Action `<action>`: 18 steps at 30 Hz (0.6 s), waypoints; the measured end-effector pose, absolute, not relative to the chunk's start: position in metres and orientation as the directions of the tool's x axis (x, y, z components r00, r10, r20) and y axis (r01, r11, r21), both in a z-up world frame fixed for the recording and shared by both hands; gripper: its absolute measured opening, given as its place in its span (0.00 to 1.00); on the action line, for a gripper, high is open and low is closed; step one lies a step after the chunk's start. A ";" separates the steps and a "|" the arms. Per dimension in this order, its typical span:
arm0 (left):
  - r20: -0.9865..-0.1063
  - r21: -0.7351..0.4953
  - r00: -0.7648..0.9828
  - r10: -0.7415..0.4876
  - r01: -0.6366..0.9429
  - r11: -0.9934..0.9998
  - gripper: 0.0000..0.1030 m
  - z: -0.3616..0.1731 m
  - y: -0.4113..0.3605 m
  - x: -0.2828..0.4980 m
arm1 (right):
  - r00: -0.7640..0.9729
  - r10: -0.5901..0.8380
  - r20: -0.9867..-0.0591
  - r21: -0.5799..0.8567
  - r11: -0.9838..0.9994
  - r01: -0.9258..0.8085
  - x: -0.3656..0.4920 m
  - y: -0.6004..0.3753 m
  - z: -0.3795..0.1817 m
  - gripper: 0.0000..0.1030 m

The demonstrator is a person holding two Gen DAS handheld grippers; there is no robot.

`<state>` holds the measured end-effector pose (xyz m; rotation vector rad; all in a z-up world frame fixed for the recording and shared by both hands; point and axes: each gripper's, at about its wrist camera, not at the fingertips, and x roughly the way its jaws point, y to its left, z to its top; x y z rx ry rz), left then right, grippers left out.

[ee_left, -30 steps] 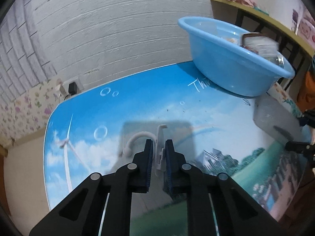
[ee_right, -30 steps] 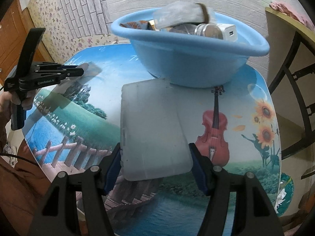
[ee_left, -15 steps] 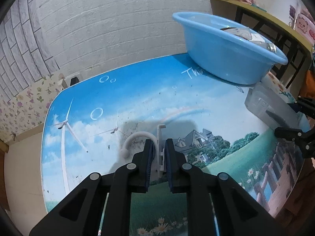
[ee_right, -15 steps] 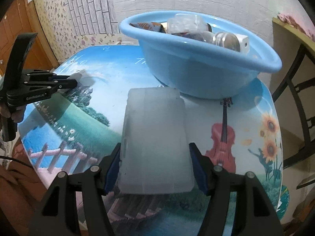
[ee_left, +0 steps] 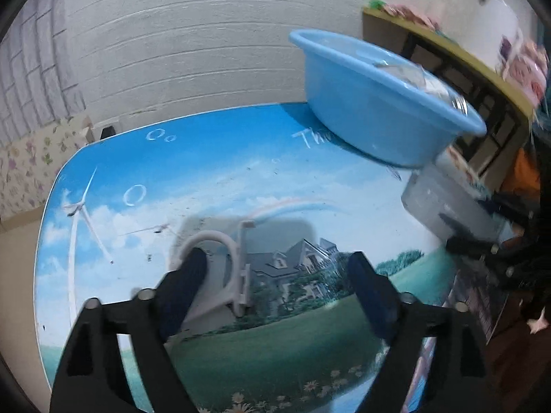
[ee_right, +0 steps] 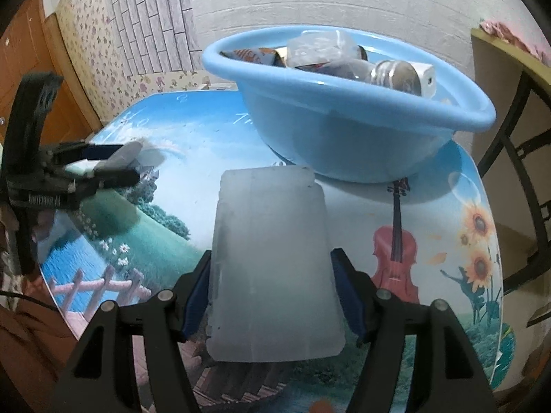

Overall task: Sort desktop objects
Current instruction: 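Lift the clear box with the right tool while the left tool lifts the white hook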

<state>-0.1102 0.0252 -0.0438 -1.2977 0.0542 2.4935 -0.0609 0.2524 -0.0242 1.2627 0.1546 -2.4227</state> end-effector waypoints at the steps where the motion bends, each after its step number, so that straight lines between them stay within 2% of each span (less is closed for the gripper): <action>1: -0.810 -0.090 -0.528 0.255 -0.319 -0.944 0.87 -0.045 0.030 -0.110 | -0.506 -0.309 -0.805 0.100 -0.912 0.398 -0.061 0.253 -0.024 0.69; 2: -0.816 -0.082 -0.520 0.254 -0.331 -0.940 0.90 -0.046 0.033 -0.110 | -0.498 -0.338 -0.799 0.134 -0.907 0.400 -0.062 0.255 -0.024 0.76; 4: -0.822 -0.085 -0.506 0.260 -0.342 -0.936 1.00 -0.047 0.037 -0.111 | -0.501 -0.345 -0.794 0.145 -0.907 0.396 -0.061 0.254 -0.025 0.81; 9: -0.819 -0.096 -0.510 0.264 -0.331 -0.939 0.99 -0.048 0.035 -0.112 | -0.541 -0.285 -0.791 0.025 -0.899 0.438 -0.053 0.239 -0.030 0.82; 10: -0.810 -0.104 -0.521 0.269 -0.324 -0.940 0.99 -0.048 0.033 -0.111 | -0.539 -0.290 -0.791 0.036 -0.901 0.433 -0.053 0.241 -0.031 0.82; 15: -0.817 -0.073 -0.519 0.251 -0.339 -0.938 1.00 -0.049 0.035 -0.108 | -0.537 -0.297 -0.789 0.051 -0.904 0.424 -0.053 0.243 -0.031 0.81; 18: -0.816 -0.068 -0.525 0.242 -0.329 -0.942 0.98 -0.049 0.034 -0.108 | -0.551 -0.280 -0.787 0.028 -0.907 0.421 -0.052 0.243 -0.031 0.72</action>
